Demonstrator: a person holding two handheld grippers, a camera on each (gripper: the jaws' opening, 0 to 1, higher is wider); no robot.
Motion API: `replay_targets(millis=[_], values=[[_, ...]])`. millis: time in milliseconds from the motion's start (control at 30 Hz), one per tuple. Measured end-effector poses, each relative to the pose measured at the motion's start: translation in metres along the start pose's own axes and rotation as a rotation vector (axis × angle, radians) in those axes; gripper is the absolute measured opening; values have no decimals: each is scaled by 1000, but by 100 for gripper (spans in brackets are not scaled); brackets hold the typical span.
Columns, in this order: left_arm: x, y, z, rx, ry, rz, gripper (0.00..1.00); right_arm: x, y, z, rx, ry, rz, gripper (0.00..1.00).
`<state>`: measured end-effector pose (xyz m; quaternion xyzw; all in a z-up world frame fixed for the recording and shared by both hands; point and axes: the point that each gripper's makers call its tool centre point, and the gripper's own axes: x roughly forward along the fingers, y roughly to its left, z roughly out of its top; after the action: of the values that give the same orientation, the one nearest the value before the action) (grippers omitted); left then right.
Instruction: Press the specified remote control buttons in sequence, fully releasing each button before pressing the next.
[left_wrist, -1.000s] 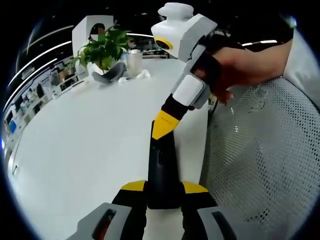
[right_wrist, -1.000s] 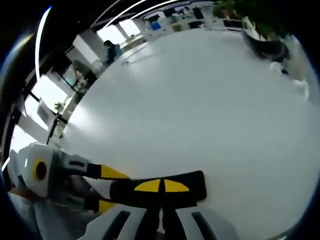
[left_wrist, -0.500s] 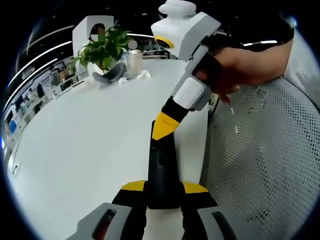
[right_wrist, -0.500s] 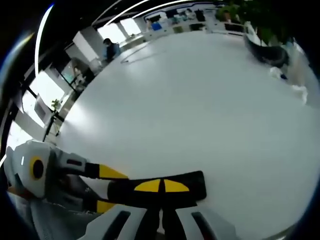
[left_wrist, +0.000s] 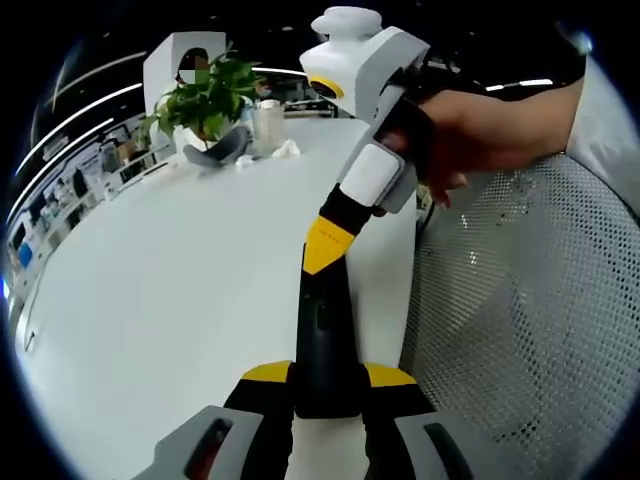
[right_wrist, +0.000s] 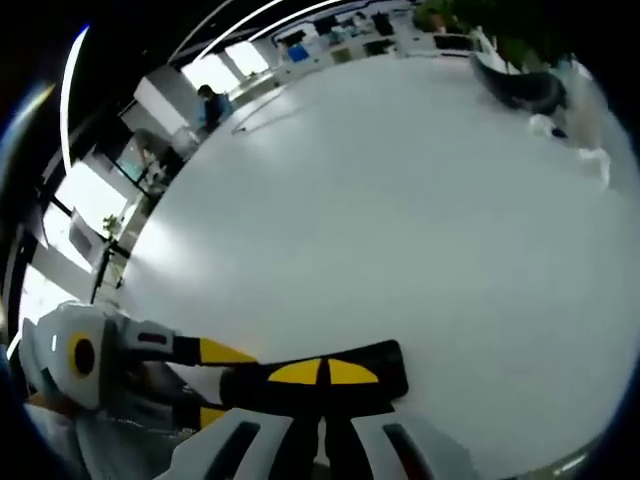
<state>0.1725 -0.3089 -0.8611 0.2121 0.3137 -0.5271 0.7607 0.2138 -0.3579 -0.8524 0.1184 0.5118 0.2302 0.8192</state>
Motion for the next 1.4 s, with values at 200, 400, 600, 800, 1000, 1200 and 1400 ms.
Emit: replay_targets(millis=[200, 400, 600, 800, 1000, 1200, 1400], values=[[0, -1, -1, -1, -1, 0, 25, 1, 1, -2, -70, -6, -20, 0], [0, -1, 0, -1, -1, 0, 25, 2, 1, -2, -87, 12, -40, 0], [0, -1, 0, -3, 1, 1, 25, 3, 1, -2, -121, 113, -57, 0], [0, -2, -1, -1, 3, 1, 25, 4, 1, -3, -125, 184, -60, 0], [0, -1, -1, 0, 3, 1, 25, 1, 1, -5, -142, 147, -59, 0], [-1, -1, -1, 0, 4, 1, 25, 1, 3, -4, -197, 86, -48, 0], [0, 0, -1, -1, 3, 1, 25, 0, 2, -4, -183, 40, -35, 0]])
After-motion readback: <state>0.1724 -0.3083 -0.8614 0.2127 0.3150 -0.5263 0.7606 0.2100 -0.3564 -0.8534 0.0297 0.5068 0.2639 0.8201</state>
